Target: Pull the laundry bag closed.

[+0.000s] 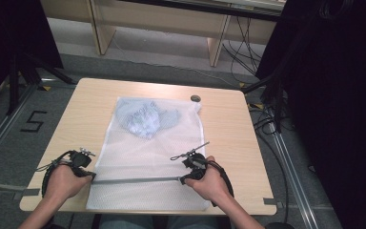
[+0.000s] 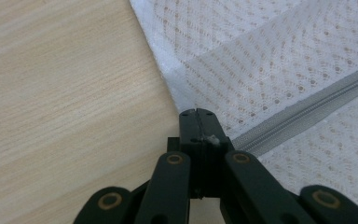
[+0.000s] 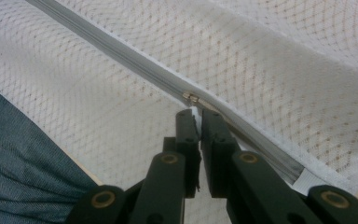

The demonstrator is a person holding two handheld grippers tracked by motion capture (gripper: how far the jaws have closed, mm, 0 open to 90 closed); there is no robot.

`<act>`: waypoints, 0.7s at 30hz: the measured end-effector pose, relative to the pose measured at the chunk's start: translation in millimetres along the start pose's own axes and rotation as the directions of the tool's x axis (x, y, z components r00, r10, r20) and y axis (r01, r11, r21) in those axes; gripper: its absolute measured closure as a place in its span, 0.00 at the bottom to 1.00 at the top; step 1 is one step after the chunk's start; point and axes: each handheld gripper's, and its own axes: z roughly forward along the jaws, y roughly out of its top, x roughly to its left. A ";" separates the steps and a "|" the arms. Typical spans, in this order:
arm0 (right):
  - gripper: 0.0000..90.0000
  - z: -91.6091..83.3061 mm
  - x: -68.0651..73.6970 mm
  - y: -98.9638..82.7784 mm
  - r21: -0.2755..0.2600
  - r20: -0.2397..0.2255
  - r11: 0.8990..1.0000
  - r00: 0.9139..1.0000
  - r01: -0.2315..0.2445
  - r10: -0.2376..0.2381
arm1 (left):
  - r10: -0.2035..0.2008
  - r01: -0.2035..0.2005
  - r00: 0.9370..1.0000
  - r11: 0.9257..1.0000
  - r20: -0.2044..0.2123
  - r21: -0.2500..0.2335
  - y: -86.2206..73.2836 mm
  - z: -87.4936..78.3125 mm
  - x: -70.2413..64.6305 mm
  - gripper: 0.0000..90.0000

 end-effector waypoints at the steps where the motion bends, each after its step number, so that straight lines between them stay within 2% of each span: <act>1: 0.96 -0.8 -0.2 -0.6 0.000 -0.001 1.000 1.000 -0.002 0.002 | -0.003 0.003 1.000 1.000 0.001 -0.001 -0.1 0.1 -0.2 1.00; 7: 0.96 -4.6 -4.3 -3.3 0.004 0.001 1.000 1.000 -0.019 0.019 | -0.002 0.002 1.000 1.000 0.001 -0.001 -0.1 0.1 -0.1 1.00; 11: 0.96 -5.3 -8.3 -6.0 0.003 0.001 1.000 1.000 -0.010 0.010 | 0.000 0.000 1.000 1.000 0.001 -0.001 -0.1 0.0 -0.1 1.00; 13: 0.96 -6.1 -10.0 -8.2 0.001 0.003 1.000 1.000 -0.025 0.025 | -0.004 0.004 1.000 1.000 0.005 0.001 0.3 0.0 -0.4 1.00; 14: 0.96 -6.3 -10.2 -8.9 0.003 -0.001 0.999 0.999 -0.039 0.039 | 0.018 -0.018 1.000 1.000 0.003 -0.002 0.7 0.2 1.1 1.00; 15: 0.96 -6.7 -12.6 -10.0 0.001 -0.003 1.000 1.000 -0.031 0.031 | 0.019 -0.019 1.000 1.000 0.015 -0.002 0.7 0.8 1.4 1.00; 21: 0.96 -7.9 -16.2 -13.2 -0.005 -0.009 0.999 0.999 -0.037 0.037 | 0.018 -0.018 1.000 1.000 0.013 -0.003 0.6 0.8 1.0 1.00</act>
